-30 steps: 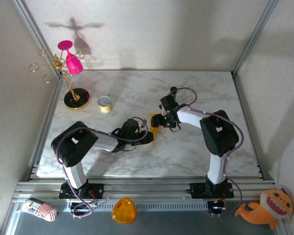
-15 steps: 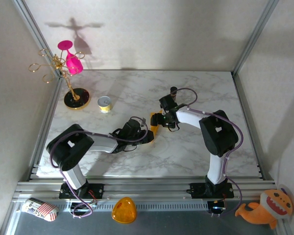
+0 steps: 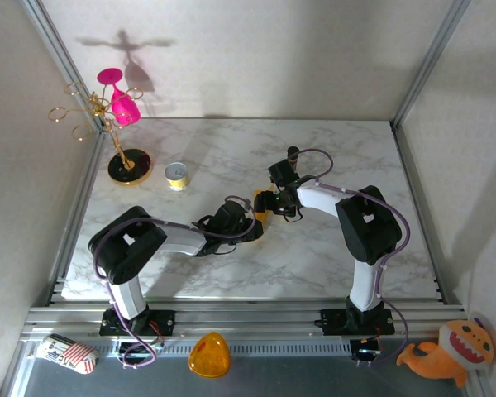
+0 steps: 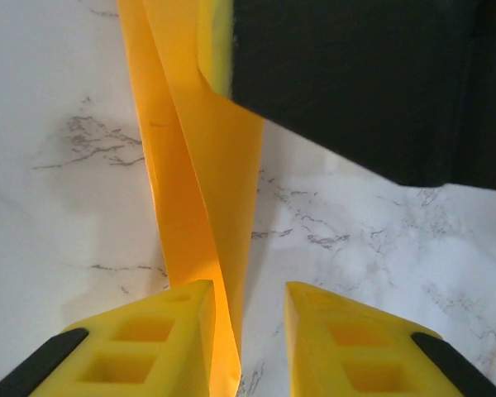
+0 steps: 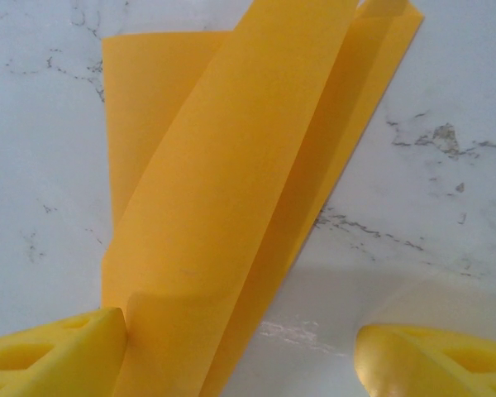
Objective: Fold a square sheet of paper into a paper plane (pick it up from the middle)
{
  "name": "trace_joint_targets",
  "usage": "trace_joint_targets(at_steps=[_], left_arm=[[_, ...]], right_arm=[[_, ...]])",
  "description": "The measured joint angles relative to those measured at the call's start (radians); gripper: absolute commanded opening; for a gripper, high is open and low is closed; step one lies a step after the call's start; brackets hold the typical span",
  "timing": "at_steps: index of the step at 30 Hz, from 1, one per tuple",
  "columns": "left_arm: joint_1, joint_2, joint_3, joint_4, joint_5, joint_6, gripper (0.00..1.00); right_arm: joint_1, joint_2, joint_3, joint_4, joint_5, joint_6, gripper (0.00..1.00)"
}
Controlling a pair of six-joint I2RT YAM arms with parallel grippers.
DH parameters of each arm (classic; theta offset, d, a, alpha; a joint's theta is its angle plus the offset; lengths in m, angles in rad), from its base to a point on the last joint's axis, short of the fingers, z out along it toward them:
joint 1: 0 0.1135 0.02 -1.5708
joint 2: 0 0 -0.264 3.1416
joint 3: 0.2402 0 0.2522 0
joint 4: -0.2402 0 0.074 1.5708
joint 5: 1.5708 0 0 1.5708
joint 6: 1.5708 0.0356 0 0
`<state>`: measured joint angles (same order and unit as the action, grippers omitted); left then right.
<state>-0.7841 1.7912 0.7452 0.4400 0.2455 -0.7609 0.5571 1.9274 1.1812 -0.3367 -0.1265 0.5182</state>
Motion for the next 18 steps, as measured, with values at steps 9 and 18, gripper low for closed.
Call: trace_joint_targets(at_steps=[9, 18], left_arm=[[-0.006, 0.024, 0.021, -0.031, -0.016, 0.000, 0.21], [-0.007, 0.024, 0.021, -0.045, -0.035, -0.002, 0.14]], right_arm=[[0.000, 0.002, 0.002, -0.004, 0.003, 0.007, 0.78], [0.000, 0.008, 0.003, -0.014, 0.008, 0.018, 0.78]])
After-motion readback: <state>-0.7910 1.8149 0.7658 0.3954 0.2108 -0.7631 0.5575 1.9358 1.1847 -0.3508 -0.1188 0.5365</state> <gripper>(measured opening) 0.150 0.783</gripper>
